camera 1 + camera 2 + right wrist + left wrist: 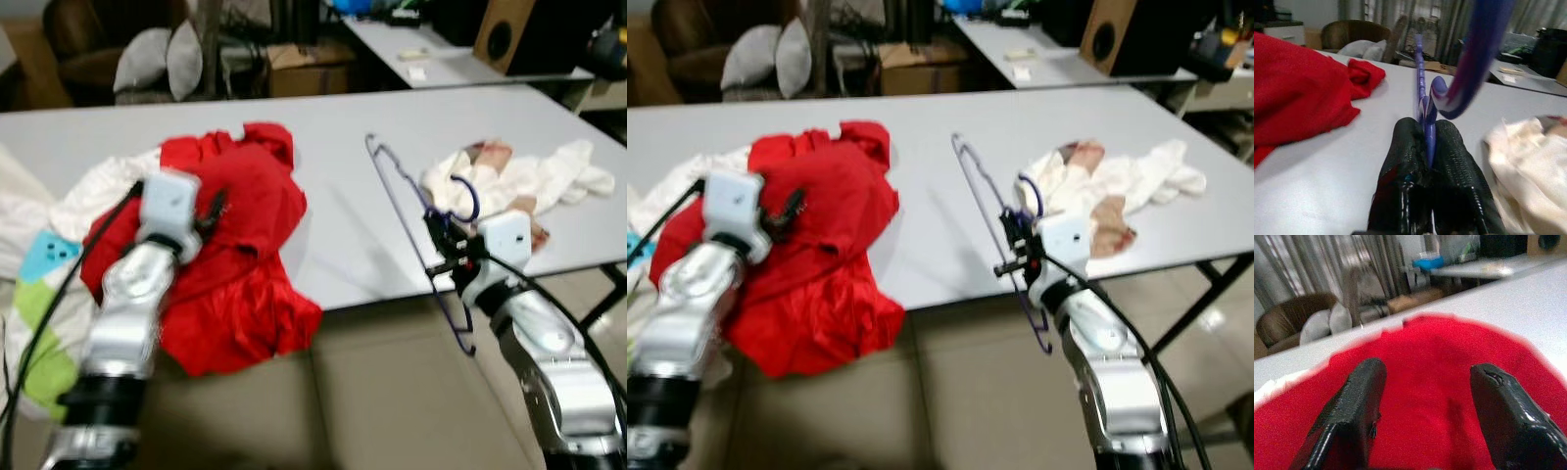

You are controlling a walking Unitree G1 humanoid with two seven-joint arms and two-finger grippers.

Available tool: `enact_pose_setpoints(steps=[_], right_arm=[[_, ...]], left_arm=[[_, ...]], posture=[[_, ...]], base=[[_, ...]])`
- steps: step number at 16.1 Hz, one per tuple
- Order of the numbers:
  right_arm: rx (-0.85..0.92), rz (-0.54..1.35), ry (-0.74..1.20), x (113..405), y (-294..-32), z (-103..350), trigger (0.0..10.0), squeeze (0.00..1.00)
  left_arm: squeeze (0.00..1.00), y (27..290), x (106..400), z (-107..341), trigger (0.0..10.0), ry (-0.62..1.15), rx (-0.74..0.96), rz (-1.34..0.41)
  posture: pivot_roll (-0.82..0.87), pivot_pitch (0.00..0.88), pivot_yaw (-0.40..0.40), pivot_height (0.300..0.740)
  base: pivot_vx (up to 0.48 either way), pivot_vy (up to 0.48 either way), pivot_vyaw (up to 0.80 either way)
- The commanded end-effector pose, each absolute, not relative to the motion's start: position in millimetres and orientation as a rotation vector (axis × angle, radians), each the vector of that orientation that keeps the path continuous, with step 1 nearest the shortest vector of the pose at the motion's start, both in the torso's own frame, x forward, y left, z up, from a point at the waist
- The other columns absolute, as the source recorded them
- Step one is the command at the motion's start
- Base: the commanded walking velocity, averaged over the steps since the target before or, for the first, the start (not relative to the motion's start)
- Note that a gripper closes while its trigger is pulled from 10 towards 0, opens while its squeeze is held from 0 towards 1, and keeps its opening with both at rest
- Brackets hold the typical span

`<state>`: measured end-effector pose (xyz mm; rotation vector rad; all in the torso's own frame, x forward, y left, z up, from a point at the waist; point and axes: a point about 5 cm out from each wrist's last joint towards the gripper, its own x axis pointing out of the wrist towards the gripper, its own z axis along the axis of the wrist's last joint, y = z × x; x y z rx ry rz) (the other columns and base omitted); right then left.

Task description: Hang hanger

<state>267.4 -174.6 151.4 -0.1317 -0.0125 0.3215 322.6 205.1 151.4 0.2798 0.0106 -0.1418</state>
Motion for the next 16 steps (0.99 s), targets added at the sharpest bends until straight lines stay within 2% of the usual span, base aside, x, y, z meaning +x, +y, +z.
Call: enact_pose_setpoints(steps=[1, 4, 5, 6, 7, 8, 10, 14, 16], right_arm=[[-0.145, 0.305, -0.022, 266.8, -180.9, 153.9, 10.0, 0.0], [-0.172, 0.355, -0.024, 264.4, -176.3, 152.5, 10.0, 0.0], [-0.194, 0.408, -0.011, 260.8, -170.2, 148.5, 10.0, 0.0], [-0.197, 0.413, -0.003, 260.6, -170.3, 146.6, 10.0, 0.0], [-0.199, 0.419, 0.005, 260.7, -170.8, 143.9, 10.0, 0.0], [-0.205, 0.424, 0.009, 260.9, -169.8, 142.3, 10.0, 0.0], [-0.24, 0.437, 0.009, 261.6, -167.2, 141.7, 10.0, 0.0], [-0.248, 0.421, 0.011, 258.6, -165.4, 137.6, 10.0, 0.0], [-0.249, 0.42, 0.01, 256.6, -164.3, 137.2, 10.0, 0.0]], left_arm=[[1.0, 199.5, 326.8, 152.8, 10.0, 0.028, 0.337, -0.202], [1.0, 214.1, 329.2, 154.0, 10.0, 0.075, 0.463, -0.24], [1.0, 225.4, 329.2, 157.1, 10.0, 0.095, 0.572, -0.285], [1.0, 227.3, 328.9, 157.3, 10.0, 0.102, 0.611, -0.299], [0.33, 229.7, 328.6, 156.5, 10.0, 0.122, 0.675, -0.322], [0.0, 231.7, 329.1, 155.3, 10.0, 0.14, 0.743, -0.339], [0.0, 233.8, 334.8, 156.0, 10.0, 0.16, 0.917, -0.36], [0.0, 243.5, 348.9, 155.4, 10.0, 0.194, 1.105, -0.265], [0.0, 244.9, 351.6, 150.9, 10.0, 0.214, 1.133, -0.266]], posture=[[-0.06, 0.0, 0.024, 0.74], [-0.06, 0.0, 0.029, 0.74], [-0.05, 0.0, 0.021, 0.74], [-0.04, 0.0, 0.019, 0.74], [-0.03, 0.0, 0.016, 0.74], [-0.03, 0.0, 0.018, 0.74], [-0.03, 0.0, 0.035, 0.74], [-0.04, 0.0, 0.06, 0.74], [-0.04, 0.0, 0.065, 0.74]], base=[[0.0, 0.0, 0.0], [0.0, 0.0, 0.0], [0.0, 0.0, 0.0], [0.0, 0.0, 0.0], [0.0, 0.0, 0.0], [0.0, 0.0, 0.0], [0.0, 0.0, 0.0], [0.0, 0.0, 0.0], [0.0, 0.0, 0.0]])
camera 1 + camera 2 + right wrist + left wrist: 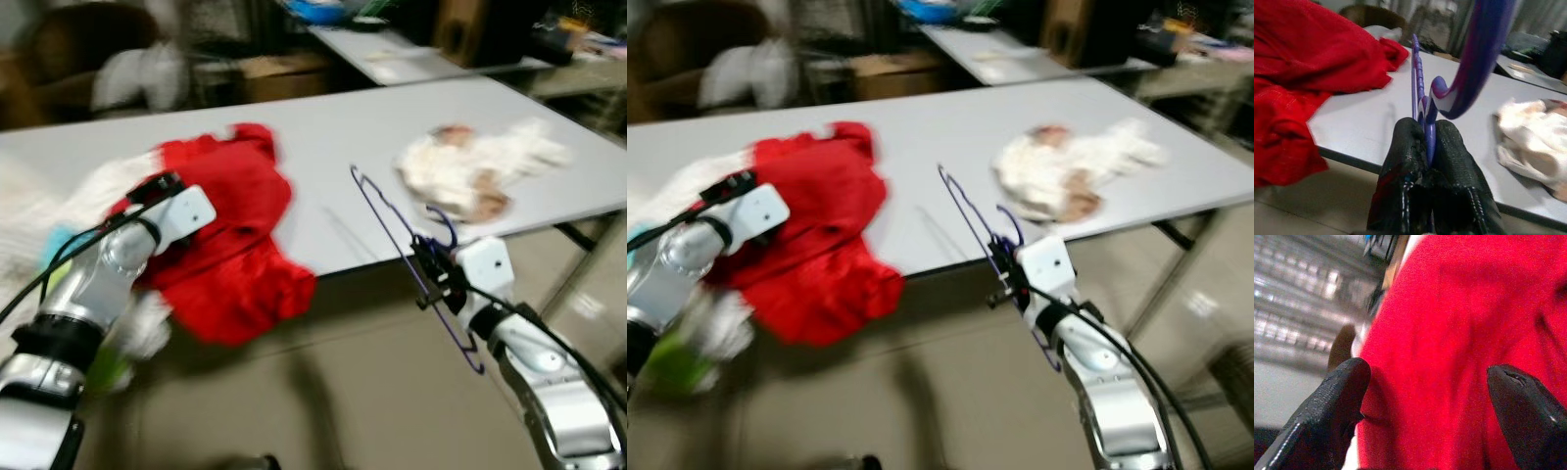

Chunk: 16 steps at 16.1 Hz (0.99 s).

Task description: Hang hanger

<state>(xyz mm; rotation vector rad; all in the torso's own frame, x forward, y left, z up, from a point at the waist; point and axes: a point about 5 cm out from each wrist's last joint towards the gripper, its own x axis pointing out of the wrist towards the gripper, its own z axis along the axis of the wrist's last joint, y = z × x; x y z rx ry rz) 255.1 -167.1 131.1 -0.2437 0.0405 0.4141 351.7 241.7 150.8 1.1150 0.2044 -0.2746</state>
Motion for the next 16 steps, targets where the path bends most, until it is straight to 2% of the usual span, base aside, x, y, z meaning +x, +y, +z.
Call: enact_pose_setpoints(steps=[1, 2, 5, 8, 13, 14, 16], right_arm=[[-0.251, 0.42, 0.012, 254.9, -164.3, 136.0, 10.0, 0.0], [-0.253, 0.418, 0.017, 253.7, -165.2, 134.5, 10.0, 0.0], [-0.254, 0.41, 0.013, 256.4, -166.0, 136.8, 10.0, 0.0], [-0.264, 0.407, 0.006, 257.6, -167.3, 139.7, 10.0, 0.0], [-0.274, 0.406, 0.003, 257.6, -168.9, 142.1, 10.0, 0.0], [-0.282, 0.41, 0.004, 257.2, -169.1, 142.4, 10.0, 0.0], [-0.277, 0.406, 0.003, 256.1, -169.6, 143.9, 10.0, 0.0]], left_arm=[[0.0, 242.3, 350.4, 144.6, 10.0, 0.241, 1.134, -0.318], [0.0, 241.0, 349.2, 140.1, 10.0, 0.261, 1.141, -0.345], [0.0, 237.0, 358.9, 143.4, 10.0, 0.194, 1.112, -0.274], [0.0, 218.3, 365.0, 142.6, 10.0, 0.113, 1.068, -0.3], [0.0, 215.6, 374.8, 145.6, 10.0, 0.09, 1.16, -0.228], [0.0, 212.9, 378.2, 144.7, 10.0, 0.091, 1.096, -0.21], [0.0, 199.0, 380.5, 145.1, 10.0, 0.072, 0.737, -0.217]], posture=[[-0.05, 0.0, 0.067, 0.74], [-0.04, 0.0, 0.065, 0.74], [-0.05, 0.0, 0.058, 0.74], [-0.06, 0.0, 0.061, 0.74], [-0.07, 0.0, 0.055, 0.74], [-0.08, 0.0, 0.058, 0.74], [-0.09, 0.0, 0.058, 0.74]], base=[[0.0, 0.0, 0.0], [0.0, 0.0, 0.0], [0.0, 0.0, 0.0], [0.0, 0.0, 0.0], [0.0, 0.0, 0.0], [0.0, 0.0, 0.0], [0.0, 0.0, 0.0]])
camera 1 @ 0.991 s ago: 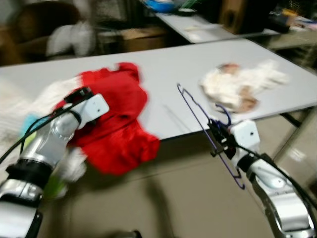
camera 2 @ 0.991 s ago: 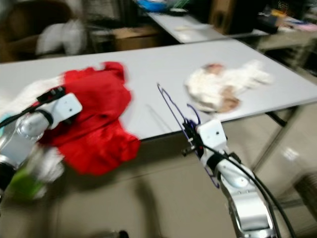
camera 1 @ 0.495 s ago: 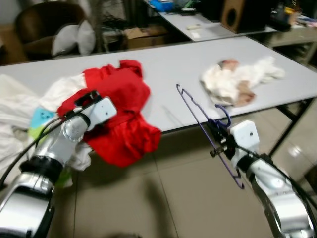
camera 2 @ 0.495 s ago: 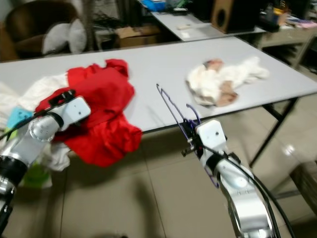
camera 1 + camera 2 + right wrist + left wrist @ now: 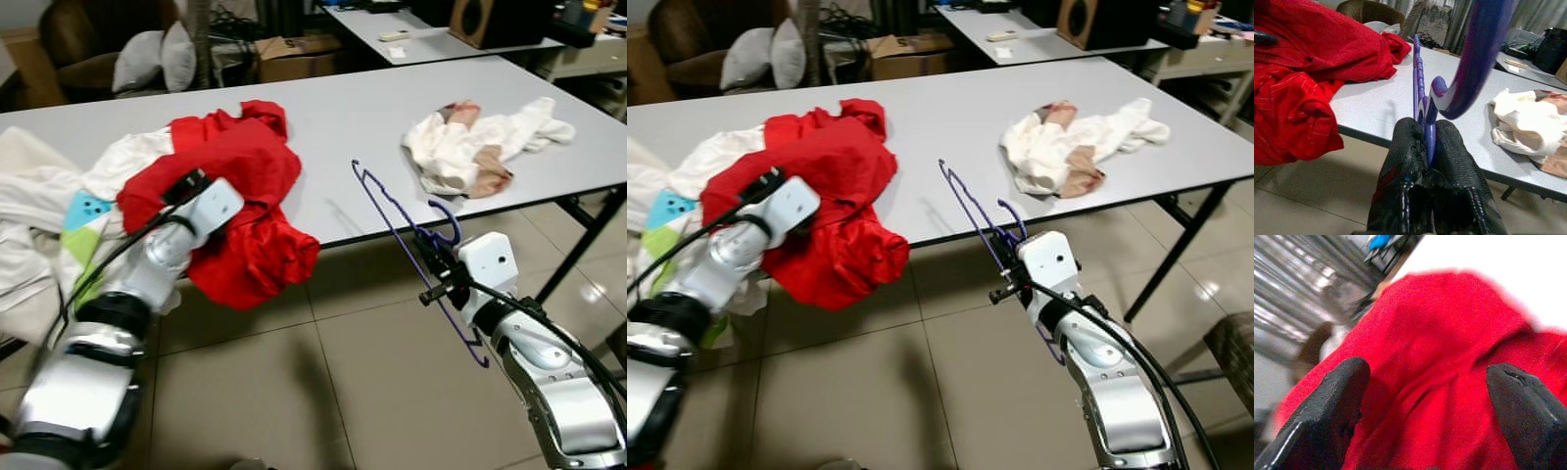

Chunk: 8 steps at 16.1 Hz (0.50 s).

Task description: Hang hanger

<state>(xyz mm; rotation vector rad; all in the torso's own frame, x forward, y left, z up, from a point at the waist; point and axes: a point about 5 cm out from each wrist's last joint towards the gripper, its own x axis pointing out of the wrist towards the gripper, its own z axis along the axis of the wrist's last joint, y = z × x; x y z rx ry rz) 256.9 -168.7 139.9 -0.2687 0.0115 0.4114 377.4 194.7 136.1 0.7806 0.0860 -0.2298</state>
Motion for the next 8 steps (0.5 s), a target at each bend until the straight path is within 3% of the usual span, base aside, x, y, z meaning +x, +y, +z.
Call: enact_pose_setpoints(steps=[1, 4, 5, 7, 8], right_arm=[[-0.278, 0.405, 0.005, 256.0, -169.8, 143.6, 10.0, 0.0], [-0.282, 0.409, 0.0, 257.9, -169.4, 144.7, 10.0, 0.0], [-0.278, 0.408, -0.004, 257.4, -169.1, 145.6, 10.0, 0.0], [-0.19, 0.332, -0.013, 253.4, -172.0, 146.8, 10.0, 0.0], [-0.125, 0.254, -0.02, 250.1, -176.9, 148.1, 10.0, 0.0]], left_arm=[[0.0, 197.2, 380.8, 145.4, 10.0, 0.063, 0.728, -0.216], [0.0, 201.1, 383.8, 146.5, 10.0, 0.052, 0.893, -0.158], [0.0, 200.3, 383.8, 148.2, 10.0, 0.048, 0.787, -0.165], [0.0, 188.7, 377.0, 142.9, 10.0, 0.042, 0.281, -0.198], [0.0, 181.3, 366.3, 145.1, 10.0, -0.025, 0.131, -0.201]], posture=[[-0.09, 0.0, 0.056, 0.74], [-0.09, 0.0, 0.047, 0.74], [-0.09, 0.0, 0.051, 0.74], [-0.1, 0.0, 0.062, 0.74], [-0.11, 0.0, 0.063, 0.74]], base=[[0.0, 0.0, 0.0], [0.0, 0.0, 0.0], [0.0, 0.0, 0.0], [0.0, 0.0, 0.0], [0.0, 0.0, 0.0]])
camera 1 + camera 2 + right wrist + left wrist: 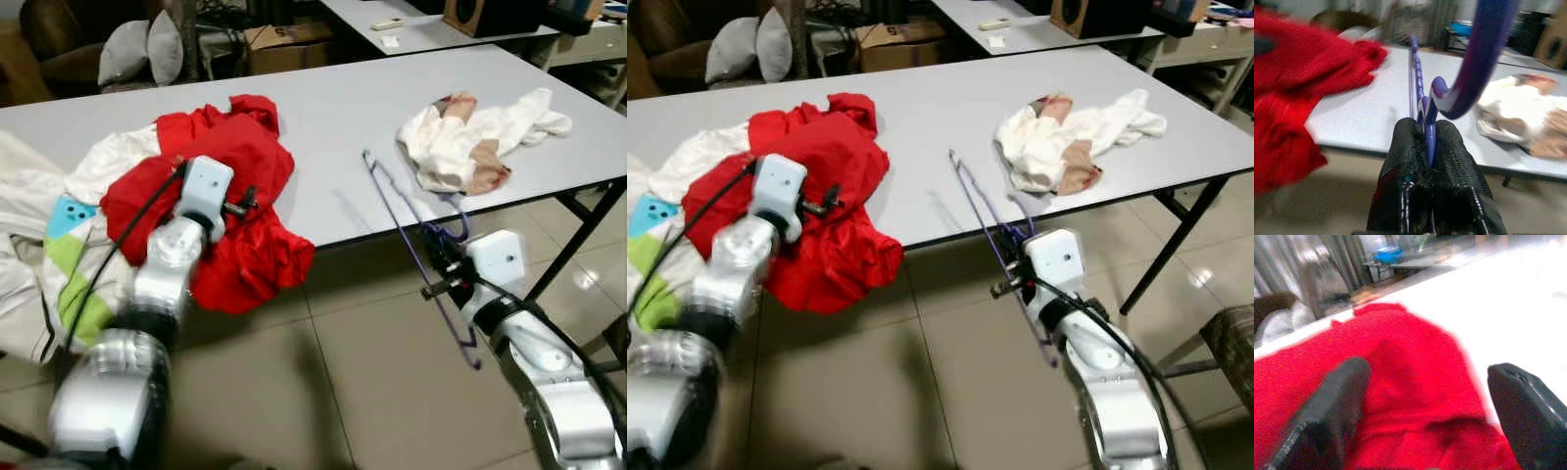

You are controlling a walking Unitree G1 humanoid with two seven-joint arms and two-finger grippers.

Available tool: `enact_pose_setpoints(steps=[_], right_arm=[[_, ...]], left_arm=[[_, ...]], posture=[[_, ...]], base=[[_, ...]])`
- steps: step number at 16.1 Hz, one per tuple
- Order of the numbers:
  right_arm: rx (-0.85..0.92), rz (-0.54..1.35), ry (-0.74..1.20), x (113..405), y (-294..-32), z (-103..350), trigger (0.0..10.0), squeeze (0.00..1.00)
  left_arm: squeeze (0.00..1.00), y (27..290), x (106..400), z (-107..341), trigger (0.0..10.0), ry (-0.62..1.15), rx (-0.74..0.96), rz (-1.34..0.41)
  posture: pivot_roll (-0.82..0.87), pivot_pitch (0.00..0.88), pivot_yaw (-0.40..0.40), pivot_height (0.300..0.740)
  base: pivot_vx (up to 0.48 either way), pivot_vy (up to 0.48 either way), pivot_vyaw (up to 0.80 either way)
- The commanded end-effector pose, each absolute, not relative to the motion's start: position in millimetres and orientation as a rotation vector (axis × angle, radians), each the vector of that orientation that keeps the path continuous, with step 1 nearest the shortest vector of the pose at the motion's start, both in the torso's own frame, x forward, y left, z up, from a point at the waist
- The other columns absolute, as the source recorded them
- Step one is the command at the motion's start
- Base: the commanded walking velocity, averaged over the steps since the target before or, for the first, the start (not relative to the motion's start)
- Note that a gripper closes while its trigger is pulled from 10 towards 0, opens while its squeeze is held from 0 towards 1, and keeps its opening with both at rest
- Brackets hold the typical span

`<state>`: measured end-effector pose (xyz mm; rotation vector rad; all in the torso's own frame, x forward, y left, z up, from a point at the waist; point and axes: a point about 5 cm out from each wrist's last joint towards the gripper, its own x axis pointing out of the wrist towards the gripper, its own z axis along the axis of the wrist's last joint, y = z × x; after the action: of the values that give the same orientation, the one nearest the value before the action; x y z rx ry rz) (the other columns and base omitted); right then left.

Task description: Hang hanger

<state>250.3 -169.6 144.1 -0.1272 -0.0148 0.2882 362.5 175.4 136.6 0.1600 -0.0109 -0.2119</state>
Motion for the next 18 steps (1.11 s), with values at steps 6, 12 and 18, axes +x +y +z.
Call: enact_pose_setpoints(steps=[6, 12, 18], right_arm=[[-0.091, 0.185, -0.061, 238.2, -178.0, 149.8, 10.0, 0.0], [-0.198, 0.378, 0.033, 240.1, -161.8, 137.1, 10.0, 0.0], [-0.157, 0.358, 0.007, 240.9, -167.3, 141.7, 10.0, 0.0]], left_arm=[[0.0, 144.7, 302.7, 142.6, 10.0, -0.126, 0.002, -0.283], [0.0, 174.6, 284.6, 147.9, 10.0, -0.073, 0.017, -0.119], [0.0, 171.9, 285.1, 152.9, 10.0, -0.051, 0.014, -0.124]], posture=[[-0.08, 0.0, 0.047, 0.74], [-0.03, 0.0, -0.008, 0.74], [-0.04, 0.0, 0.008, 0.74]], base=[[0.357, 0.0, 0.0], [0.48, 0.0, 0.27], [0.16, 0.0, 0.13]])
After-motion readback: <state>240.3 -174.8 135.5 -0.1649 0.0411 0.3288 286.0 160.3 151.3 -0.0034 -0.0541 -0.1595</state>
